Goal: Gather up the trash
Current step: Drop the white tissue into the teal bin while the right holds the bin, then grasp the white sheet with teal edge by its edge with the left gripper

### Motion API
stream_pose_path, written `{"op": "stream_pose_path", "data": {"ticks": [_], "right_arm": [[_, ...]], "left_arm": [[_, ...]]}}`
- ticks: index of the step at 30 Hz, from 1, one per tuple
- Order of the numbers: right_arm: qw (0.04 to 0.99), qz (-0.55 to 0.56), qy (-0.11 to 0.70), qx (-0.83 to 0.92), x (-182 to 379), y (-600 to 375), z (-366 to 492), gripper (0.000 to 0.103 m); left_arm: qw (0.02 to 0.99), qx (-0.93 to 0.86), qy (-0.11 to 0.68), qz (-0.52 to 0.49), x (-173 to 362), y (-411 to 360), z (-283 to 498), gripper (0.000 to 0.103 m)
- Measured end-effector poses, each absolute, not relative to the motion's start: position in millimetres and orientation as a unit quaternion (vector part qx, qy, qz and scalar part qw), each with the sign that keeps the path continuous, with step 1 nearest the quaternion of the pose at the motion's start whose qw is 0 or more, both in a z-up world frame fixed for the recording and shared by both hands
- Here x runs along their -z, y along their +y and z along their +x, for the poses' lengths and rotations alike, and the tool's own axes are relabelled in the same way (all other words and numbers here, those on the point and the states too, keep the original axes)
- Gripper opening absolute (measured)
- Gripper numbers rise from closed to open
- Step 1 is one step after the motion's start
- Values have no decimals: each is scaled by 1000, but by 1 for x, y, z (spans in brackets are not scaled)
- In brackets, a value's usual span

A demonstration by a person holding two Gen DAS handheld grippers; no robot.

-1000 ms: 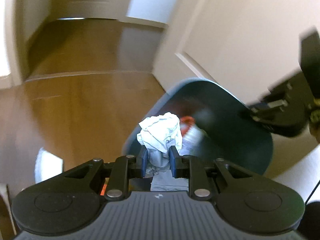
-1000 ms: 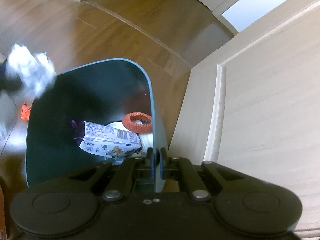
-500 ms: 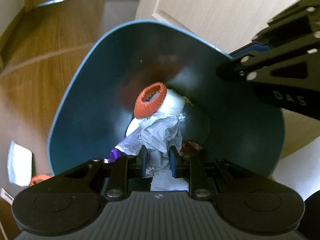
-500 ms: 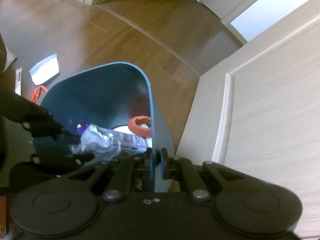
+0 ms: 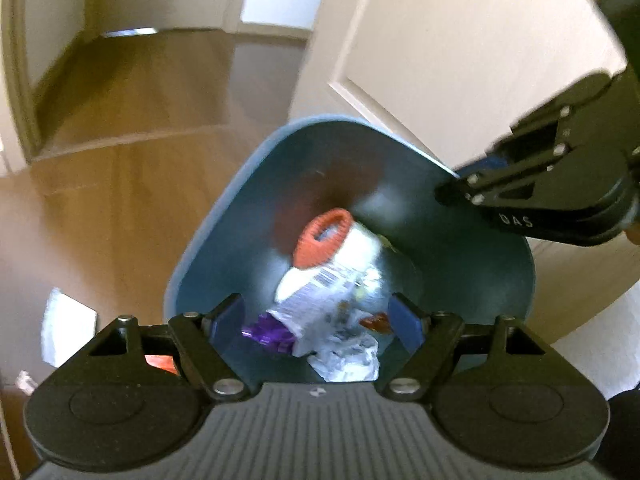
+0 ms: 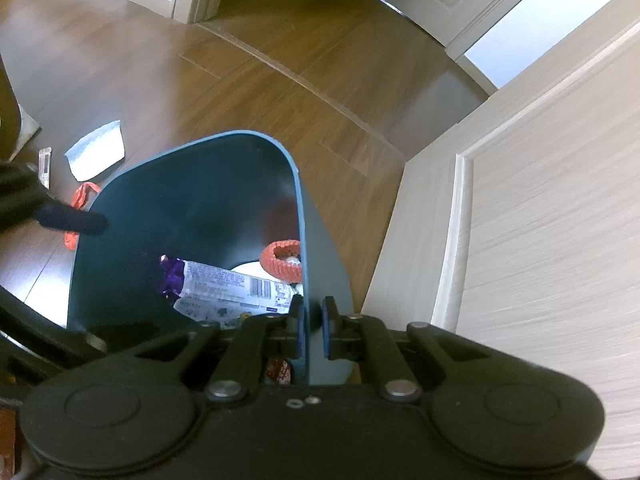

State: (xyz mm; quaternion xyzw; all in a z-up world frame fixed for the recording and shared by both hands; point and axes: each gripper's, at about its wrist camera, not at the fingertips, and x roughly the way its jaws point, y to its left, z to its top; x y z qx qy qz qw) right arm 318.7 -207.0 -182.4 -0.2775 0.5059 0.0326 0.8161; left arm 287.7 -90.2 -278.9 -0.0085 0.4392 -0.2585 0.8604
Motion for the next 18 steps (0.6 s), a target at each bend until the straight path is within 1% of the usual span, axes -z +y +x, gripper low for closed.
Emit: {"op": "stream_pose_path", "data": {"ticks": [3, 6, 13, 18], "right_arm": [[816, -276, 507, -33, 182, -208, 319, 8], [816, -273, 509, -33, 183, -209, 321, 8], [814, -259, 519, -24, 181, -216, 323, 8], [808, -245, 536, -8, 182, -226, 327, 8]], "left_arm": [[878, 226, 422, -2, 271, -63, 285, 78], [892, 176, 416, 16, 278, -35, 287, 78], [895, 44, 442, 45, 323, 45, 322, 78], [877, 15, 480, 12, 364, 94, 363, 80]]}}
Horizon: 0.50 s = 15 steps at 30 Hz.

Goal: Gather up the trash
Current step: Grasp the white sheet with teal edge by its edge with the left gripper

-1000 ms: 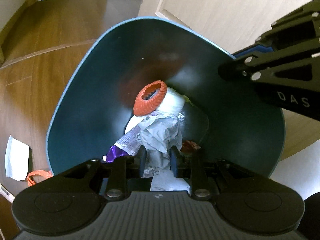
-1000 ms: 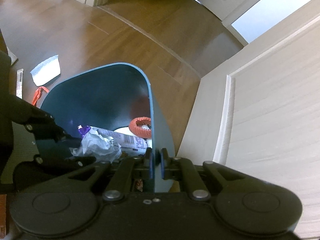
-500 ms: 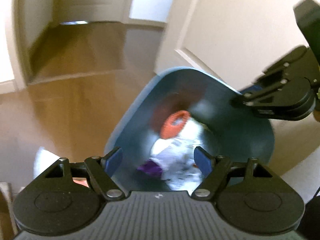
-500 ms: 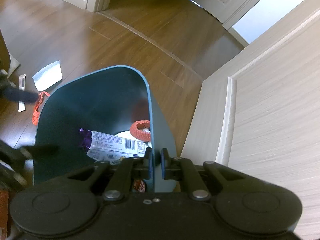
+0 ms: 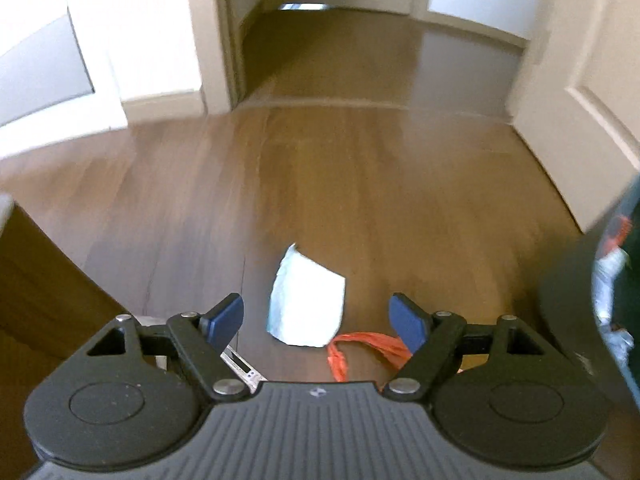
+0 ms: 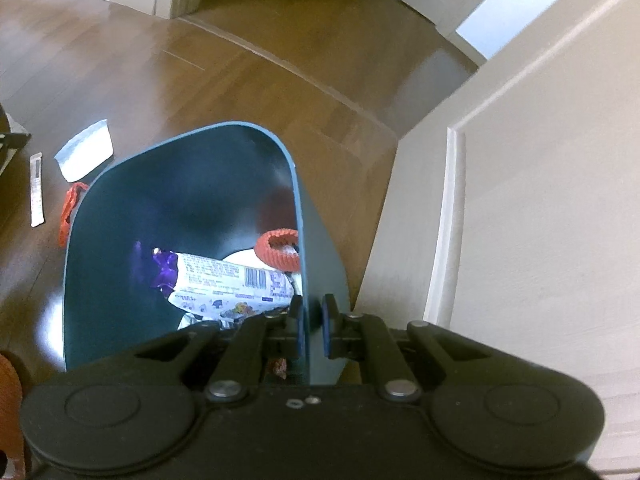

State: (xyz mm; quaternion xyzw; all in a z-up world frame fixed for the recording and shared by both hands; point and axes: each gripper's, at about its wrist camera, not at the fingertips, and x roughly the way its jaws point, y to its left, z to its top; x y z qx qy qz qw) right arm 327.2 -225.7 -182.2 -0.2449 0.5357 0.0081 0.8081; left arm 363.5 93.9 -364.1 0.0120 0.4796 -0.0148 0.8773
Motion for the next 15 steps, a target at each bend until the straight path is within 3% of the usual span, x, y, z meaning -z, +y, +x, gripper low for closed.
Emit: {"op": "stream_pose_path", "data": {"ticks": [10, 15], "right_arm": [[793, -224, 567, 18, 183, -217, 330, 10], [785, -223, 577, 30, 182, -212, 330, 10]], "left_arm": [[810, -13, 574, -118, 474, 155, 449, 80], [786, -32, 603, -131, 513, 167, 465, 80]]}}
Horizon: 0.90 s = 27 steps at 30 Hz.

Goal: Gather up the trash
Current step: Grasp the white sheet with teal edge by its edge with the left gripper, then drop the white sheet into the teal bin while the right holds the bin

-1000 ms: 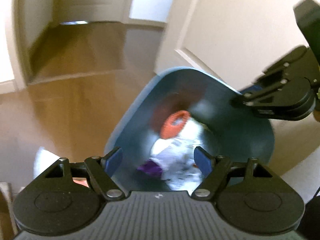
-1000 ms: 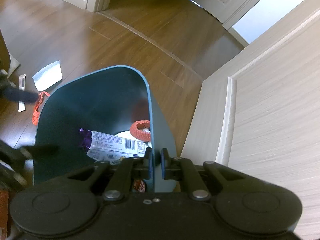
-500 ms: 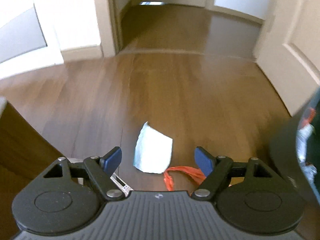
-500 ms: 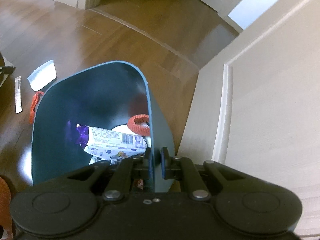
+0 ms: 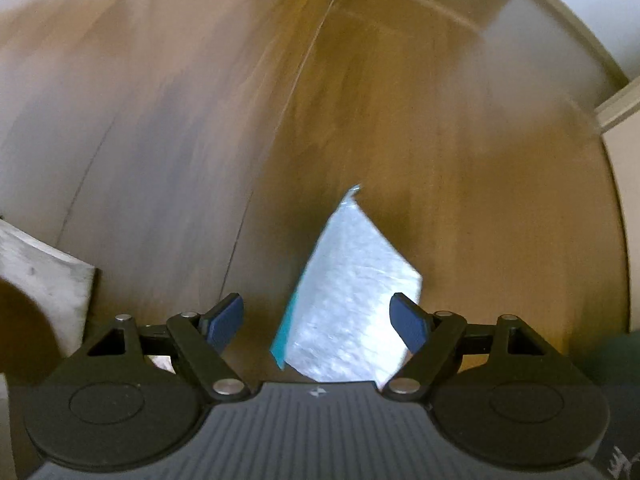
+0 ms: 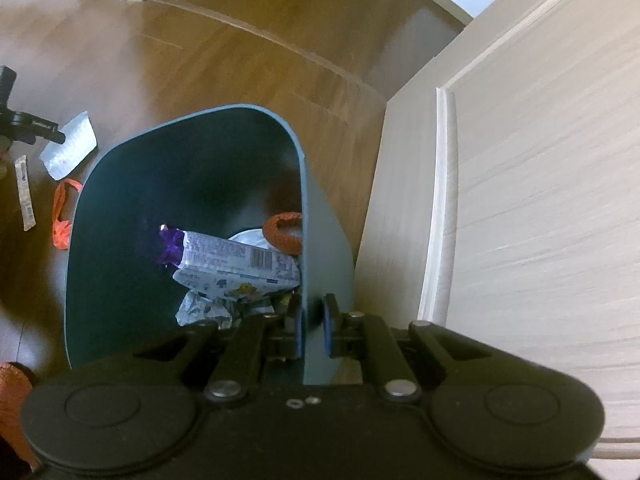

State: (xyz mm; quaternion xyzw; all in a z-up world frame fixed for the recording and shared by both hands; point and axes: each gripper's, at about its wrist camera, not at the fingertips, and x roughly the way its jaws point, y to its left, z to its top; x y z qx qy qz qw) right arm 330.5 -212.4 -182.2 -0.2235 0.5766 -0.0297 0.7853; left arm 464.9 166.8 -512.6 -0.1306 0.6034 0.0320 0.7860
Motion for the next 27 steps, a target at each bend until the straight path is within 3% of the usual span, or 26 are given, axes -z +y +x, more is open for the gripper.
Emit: {"op": "stream_pose_path", "data": {"ticks": [5, 10, 12, 13, 19, 27], "right_arm": [[781, -221, 583, 38, 184, -212, 333, 10], [778, -222, 586, 42, 185, -212, 331, 10], [779, -221, 585, 40, 184, -212, 330, 10], [779, -220, 585, 40, 185, -213, 332, 10], [784, -224, 578, 37, 186, -215, 330, 10], [792, -237, 562, 27, 190, -216, 329, 10]], "left_arm": [[782, -29, 614, -104, 531, 163, 469, 76], [779, -26, 619, -92, 535, 155, 468, 42], [779, -25, 620, -90, 534, 153, 465, 14], [778, -25, 621, -95, 534, 152, 464, 11], [797, -33, 593, -106, 510, 144, 449, 4], [832, 6, 546, -96, 421, 115, 401, 4]]}}
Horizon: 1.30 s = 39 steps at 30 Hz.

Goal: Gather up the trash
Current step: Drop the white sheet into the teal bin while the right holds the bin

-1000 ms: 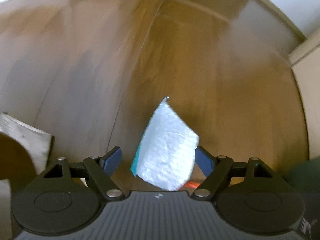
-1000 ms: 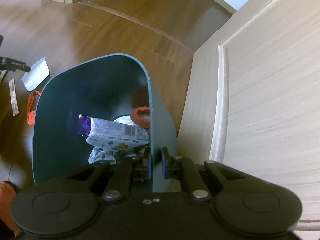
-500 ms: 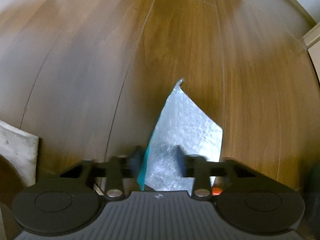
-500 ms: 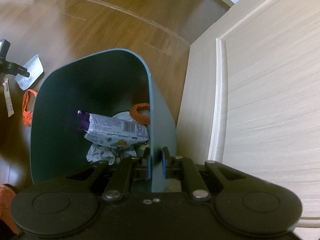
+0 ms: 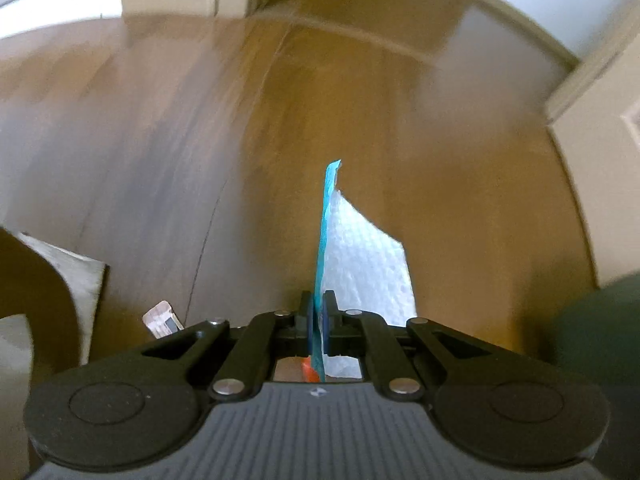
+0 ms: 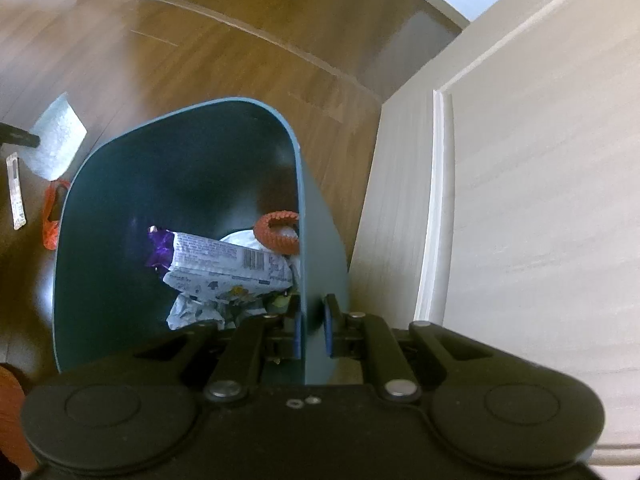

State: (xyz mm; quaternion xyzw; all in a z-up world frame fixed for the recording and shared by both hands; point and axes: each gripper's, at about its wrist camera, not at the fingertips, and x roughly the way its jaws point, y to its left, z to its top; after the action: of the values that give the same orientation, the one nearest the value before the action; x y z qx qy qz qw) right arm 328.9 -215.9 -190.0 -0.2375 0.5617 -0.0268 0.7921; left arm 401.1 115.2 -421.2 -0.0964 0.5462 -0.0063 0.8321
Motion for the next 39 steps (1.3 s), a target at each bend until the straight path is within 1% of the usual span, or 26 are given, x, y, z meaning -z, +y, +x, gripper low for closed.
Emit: {"op": "stream_pose_path", "data": {"ticks": [5, 10, 16, 21, 28, 32, 39], "right_arm": [[797, -252, 548, 20, 191, -218, 326, 8], [803, -260, 536, 19, 193, -222, 324, 7], [806, -272, 525, 3, 193, -219, 318, 8], [809, -274, 520, -13, 192, -214, 314, 9], [807, -285, 516, -27, 193, -207, 311, 11], [807, -284, 517, -28, 194, -207, 313, 11], [809, -278, 517, -27, 193, -207, 312, 11]], "left_arm": [[862, 52, 496, -91, 346, 83, 359, 4], [886, 112, 447, -53, 284, 31, 316, 4], [883, 212, 417, -24, 236, -32, 278, 4], [864, 254, 434, 12, 238, -82, 273, 4], [841, 272, 467, 38, 273, -134, 282, 4], [829, 270, 489, 37, 290, -145, 293, 4], [829, 255, 496, 40, 308, -144, 302, 4]]}}
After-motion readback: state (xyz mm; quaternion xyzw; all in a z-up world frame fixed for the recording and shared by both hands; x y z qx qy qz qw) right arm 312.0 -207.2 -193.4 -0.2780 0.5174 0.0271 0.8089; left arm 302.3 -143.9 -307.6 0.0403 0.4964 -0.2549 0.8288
